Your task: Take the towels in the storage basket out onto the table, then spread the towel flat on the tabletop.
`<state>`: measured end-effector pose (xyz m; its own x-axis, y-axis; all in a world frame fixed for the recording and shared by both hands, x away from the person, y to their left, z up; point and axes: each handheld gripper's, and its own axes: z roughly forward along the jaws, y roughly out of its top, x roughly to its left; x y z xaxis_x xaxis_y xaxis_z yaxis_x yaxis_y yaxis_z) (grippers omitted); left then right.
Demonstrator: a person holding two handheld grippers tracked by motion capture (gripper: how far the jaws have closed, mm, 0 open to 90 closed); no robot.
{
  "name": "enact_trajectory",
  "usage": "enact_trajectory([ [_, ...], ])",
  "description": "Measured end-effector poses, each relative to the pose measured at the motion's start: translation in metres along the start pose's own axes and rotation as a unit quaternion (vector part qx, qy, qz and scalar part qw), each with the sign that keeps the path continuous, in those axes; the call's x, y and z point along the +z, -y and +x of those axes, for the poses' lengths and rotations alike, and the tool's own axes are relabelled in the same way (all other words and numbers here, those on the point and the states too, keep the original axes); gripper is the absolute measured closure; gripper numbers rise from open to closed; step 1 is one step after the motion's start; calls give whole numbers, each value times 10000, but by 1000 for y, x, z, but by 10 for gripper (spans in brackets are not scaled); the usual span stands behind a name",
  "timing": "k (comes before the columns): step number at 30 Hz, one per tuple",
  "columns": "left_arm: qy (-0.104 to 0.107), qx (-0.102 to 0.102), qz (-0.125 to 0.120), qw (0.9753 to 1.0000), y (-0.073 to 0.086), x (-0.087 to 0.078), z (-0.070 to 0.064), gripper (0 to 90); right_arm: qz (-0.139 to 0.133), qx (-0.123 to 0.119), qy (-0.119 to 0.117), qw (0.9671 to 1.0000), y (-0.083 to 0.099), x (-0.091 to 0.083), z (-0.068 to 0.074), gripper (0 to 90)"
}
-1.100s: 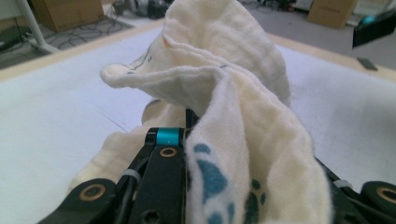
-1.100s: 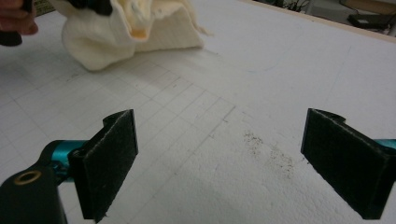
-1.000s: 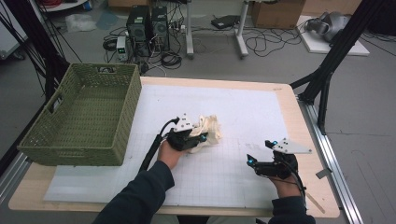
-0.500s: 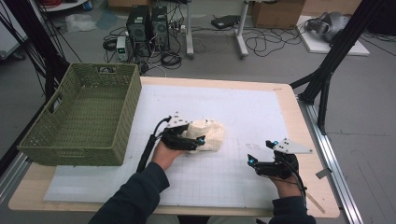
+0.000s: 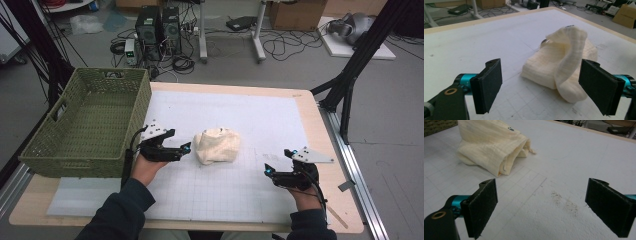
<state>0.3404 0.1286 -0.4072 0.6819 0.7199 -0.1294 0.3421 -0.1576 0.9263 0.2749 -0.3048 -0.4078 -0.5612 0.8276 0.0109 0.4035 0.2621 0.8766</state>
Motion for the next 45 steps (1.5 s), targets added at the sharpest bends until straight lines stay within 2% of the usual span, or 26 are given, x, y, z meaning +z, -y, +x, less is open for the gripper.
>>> enact_trajectory([
  [12,-46,-24,-99,9999,-4,-7,5,196,18,64,7,10000,-1,3,-2,100],
  [18,-97,-46,-220,9997,-19,-7,7,197,34,12,-11,10000,-1,4,-1,100],
  [22,-13,-86,-238,9997,-31,-1,7,201,53,18,3,10000,0,4,-1,100],
  [25,94,-24,-237,9997,-41,7,7,237,59,-14,8,10000,0,3,-1,100],
  [30,154,32,109,9998,-55,30,7,339,81,2,16,10000,1,1,0,101],
  [34,303,90,209,9993,-68,49,1,396,96,4,4,10000,2,0,0,101],
  [38,360,116,417,9984,-73,69,-7,391,98,-11,-10,10000,2,1,-1,101],
  [42,353,186,796,9960,-67,87,-13,395,115,4,-13,9999,3,1,-1,101],
  [45,434,284,1173,9917,-60,95,-17,440,112,-1,-22,9999,4,-1,-2,101],
])
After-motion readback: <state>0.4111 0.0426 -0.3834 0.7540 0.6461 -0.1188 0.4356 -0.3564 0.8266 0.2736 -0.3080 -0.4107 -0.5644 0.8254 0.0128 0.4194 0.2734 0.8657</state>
